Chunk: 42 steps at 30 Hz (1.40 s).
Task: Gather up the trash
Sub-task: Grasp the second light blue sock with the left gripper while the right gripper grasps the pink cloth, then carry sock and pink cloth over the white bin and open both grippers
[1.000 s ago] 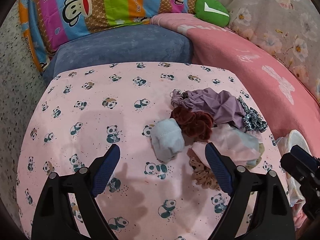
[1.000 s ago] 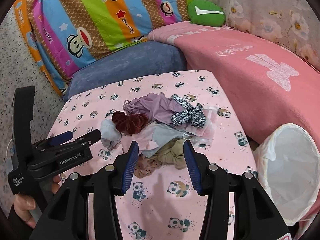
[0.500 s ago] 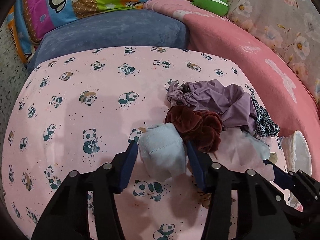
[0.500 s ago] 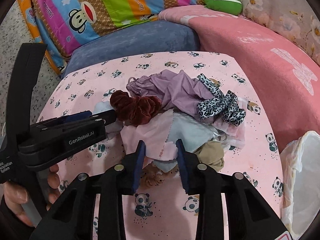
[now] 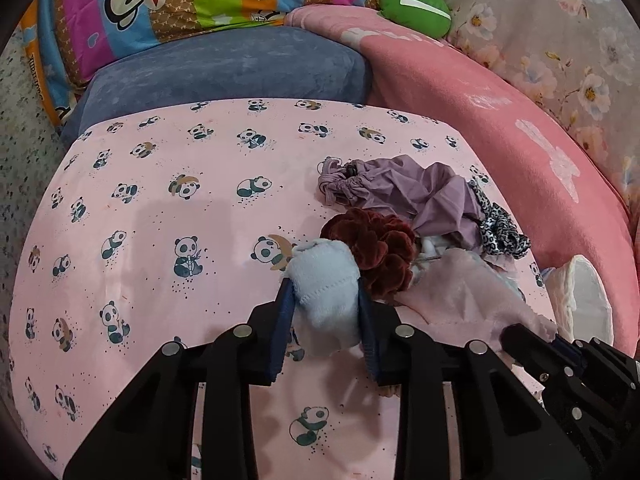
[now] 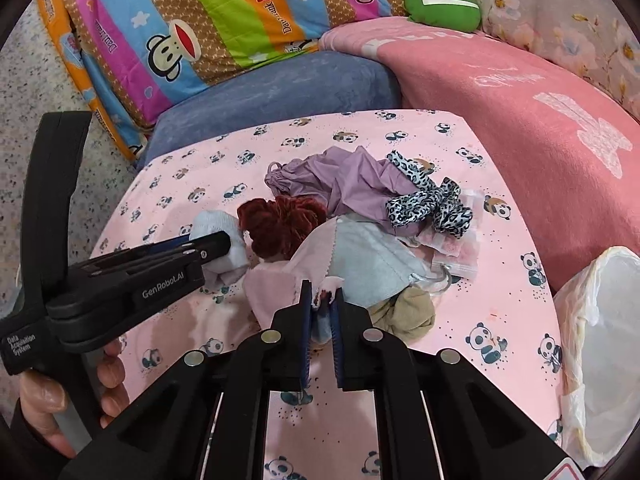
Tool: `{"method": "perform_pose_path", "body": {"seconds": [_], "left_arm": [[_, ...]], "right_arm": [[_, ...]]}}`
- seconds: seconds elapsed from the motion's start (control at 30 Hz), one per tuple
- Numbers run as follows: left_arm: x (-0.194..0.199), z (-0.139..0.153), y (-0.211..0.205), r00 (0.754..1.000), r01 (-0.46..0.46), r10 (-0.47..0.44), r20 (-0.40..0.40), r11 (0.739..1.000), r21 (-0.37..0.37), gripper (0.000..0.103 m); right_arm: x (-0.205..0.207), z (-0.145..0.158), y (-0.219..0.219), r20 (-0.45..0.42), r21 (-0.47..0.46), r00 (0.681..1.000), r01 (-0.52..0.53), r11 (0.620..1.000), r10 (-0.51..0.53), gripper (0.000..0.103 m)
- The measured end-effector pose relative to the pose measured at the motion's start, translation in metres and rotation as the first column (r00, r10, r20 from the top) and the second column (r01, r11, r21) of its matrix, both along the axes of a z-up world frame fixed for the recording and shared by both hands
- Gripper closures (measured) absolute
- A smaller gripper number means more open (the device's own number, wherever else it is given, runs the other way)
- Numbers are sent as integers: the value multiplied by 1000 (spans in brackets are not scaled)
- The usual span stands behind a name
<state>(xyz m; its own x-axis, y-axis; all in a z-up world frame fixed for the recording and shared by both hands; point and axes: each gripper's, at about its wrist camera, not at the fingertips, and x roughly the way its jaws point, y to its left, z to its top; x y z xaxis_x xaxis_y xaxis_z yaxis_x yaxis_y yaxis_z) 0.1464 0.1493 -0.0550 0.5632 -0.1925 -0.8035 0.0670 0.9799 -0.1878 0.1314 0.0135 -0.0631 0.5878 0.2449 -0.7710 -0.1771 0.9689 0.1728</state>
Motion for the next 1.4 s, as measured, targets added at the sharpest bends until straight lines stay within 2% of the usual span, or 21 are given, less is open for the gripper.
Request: {"method": "perform_pose_path", "body": {"seconds": [0.3,0.37,0.83,0.93,1.0,1.2,1.4], "left_arm": [[-29,10,-6,1000,8,-8,11,1000,-2,73],[-33,10,-9,1000,9,-9,9,1000,-3,73],[-44,18,-15,1000,9,-9,23,1000,2,73],[-46,21,-16,1000,6,-6,28,1000,2,73],[-47,22,-17,1000,6,-6,30,1000,4,73],[-52,29,-23,999,15,-15,41,1000,7,73],[-57,46,-37,997,41,-42,70,999,9,73]], "right_arm": [[-25,-3,-14,-32,19,999,3,1000,-3,93],[-28,-4,-15,-32,25,999,10,1000,-9,89],[-34,3,-13,-9,45,1000,0,999,0,88],[-36,6,-11,-8,42,1000,-13,999,13,91],[-40,7,-10,-9,43,1000,-23,999,24,99],[-51,23,-14,37,63,999,-29,998,27,100],[-61,60,-34,123,88,992,6,996,-16,100]]}}
